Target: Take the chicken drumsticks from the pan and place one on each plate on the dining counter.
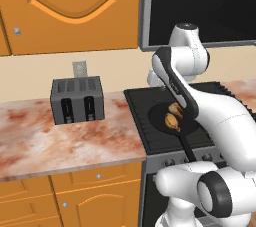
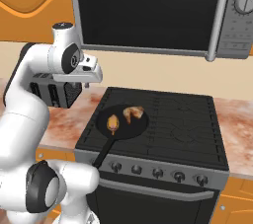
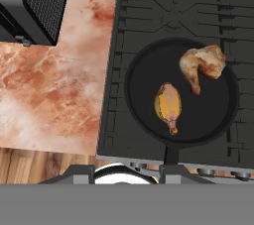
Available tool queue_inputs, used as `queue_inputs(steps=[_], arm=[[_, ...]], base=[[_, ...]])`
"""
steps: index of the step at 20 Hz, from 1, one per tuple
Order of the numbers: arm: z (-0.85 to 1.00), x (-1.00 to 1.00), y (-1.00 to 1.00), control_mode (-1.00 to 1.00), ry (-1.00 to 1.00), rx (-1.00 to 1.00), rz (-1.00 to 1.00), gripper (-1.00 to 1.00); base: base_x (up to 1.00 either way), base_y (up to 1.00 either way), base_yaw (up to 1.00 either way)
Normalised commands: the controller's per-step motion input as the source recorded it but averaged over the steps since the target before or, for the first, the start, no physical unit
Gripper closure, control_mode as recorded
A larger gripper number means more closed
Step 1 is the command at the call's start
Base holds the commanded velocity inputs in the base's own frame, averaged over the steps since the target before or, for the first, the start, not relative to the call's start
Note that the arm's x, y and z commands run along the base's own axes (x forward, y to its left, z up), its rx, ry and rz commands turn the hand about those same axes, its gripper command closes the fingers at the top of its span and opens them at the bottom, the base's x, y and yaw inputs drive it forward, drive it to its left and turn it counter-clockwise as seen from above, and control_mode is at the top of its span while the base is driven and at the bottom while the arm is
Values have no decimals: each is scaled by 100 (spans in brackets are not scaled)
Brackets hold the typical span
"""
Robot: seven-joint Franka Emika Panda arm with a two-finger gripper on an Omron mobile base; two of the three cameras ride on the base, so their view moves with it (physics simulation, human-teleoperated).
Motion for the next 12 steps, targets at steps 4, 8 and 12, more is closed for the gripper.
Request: queue_inputs(steps=[4,8,12], arm=[[-14,-3,-1,-100,-1,-1,0,-100],[-28,-13,-1,-100,0,-6,0,-100],[-46,-15,-23,-100,0,-2,0,-100]], base=[[0,0,0],[0,0,0],[0,0,0]])
